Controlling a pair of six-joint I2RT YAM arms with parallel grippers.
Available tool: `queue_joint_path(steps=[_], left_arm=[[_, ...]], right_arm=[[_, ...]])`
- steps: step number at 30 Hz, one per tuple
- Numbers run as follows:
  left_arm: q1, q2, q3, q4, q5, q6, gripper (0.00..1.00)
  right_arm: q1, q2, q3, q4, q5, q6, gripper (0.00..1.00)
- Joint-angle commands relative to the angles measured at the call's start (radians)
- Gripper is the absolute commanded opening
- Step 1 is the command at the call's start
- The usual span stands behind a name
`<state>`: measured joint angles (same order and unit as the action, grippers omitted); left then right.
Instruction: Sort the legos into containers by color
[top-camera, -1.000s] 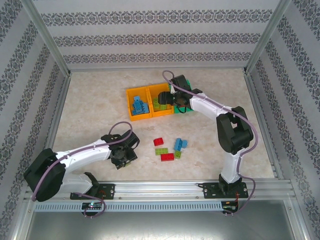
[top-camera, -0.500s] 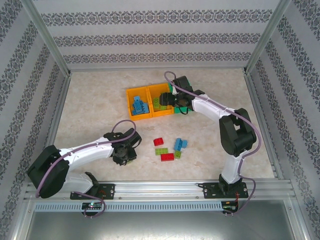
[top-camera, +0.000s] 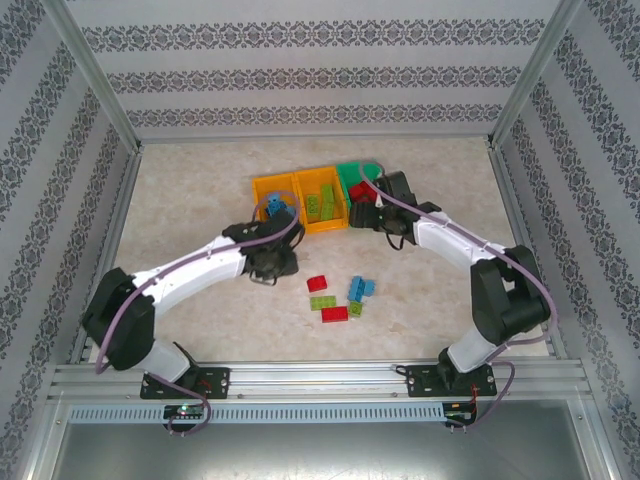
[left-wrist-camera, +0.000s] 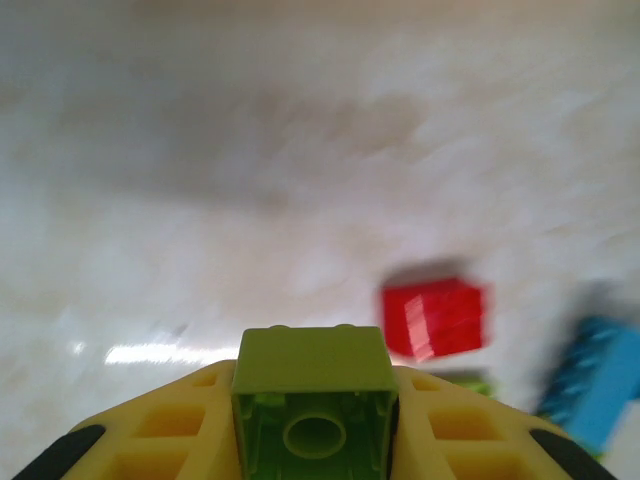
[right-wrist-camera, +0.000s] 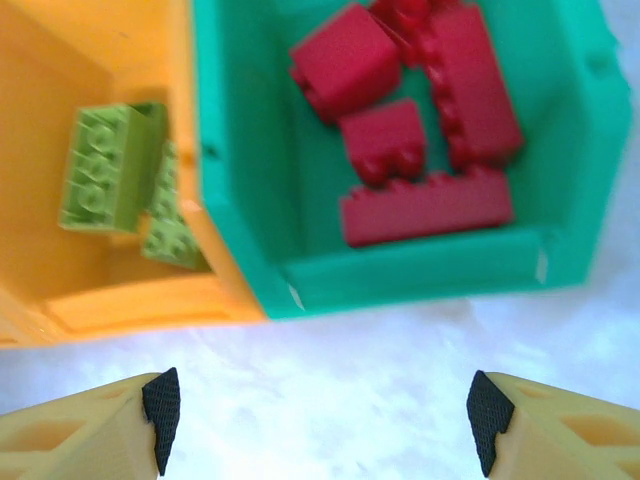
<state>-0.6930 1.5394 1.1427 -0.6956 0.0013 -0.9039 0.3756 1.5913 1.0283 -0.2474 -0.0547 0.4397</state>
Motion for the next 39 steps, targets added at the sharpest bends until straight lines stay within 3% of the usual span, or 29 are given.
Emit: queue_joint_path(steps=[1,7,15,18,20,22,24,30,39], left_arm=[[0.032,0.112,0.178,-0.007,-0.027,0.213,0.29],[0.101,0.368,0.522,-0.002,0.06,0.352,0.25],[0.173,0.672,0.911,-0.101,0.076,0.437,0.25],[0.193,0.746,1.0,-0.107,0.089,0.45,0.29],[0.195,0.775,1.037,-0.103,0.091,0.461,0.36],[0.196,0.785,1.049,-0.093,0.088,0.47,0.45],[0.195,0.782,1.039,-0.077,0.091,0.476,0.65],[0.191,0.716,0.926,0.022,0.112,0.509,1.0],[0.188,0.612,0.755,0.143,0.144,0.505,1.0]], right_arm=[[0.002,-0.09,-0.08,-0.006,0.029,0.011,0.78],[0.077,-0.244,-0.245,-0.05,0.099,0.109,0.77],[0.165,-0.368,-0.362,-0.102,0.156,0.238,0.77],[0.208,-0.405,-0.38,-0.131,0.182,0.257,0.77],[0.239,-0.429,-0.385,-0.164,0.196,0.271,0.77],[0.265,-0.444,-0.386,-0.208,0.208,0.294,0.77],[0.295,-0.462,-0.394,-0.238,0.211,0.332,0.77],[0.406,-0.466,-0.406,-0.266,0.236,0.437,0.77],[0.503,-0.346,-0.37,-0.224,0.251,0.527,0.77]])
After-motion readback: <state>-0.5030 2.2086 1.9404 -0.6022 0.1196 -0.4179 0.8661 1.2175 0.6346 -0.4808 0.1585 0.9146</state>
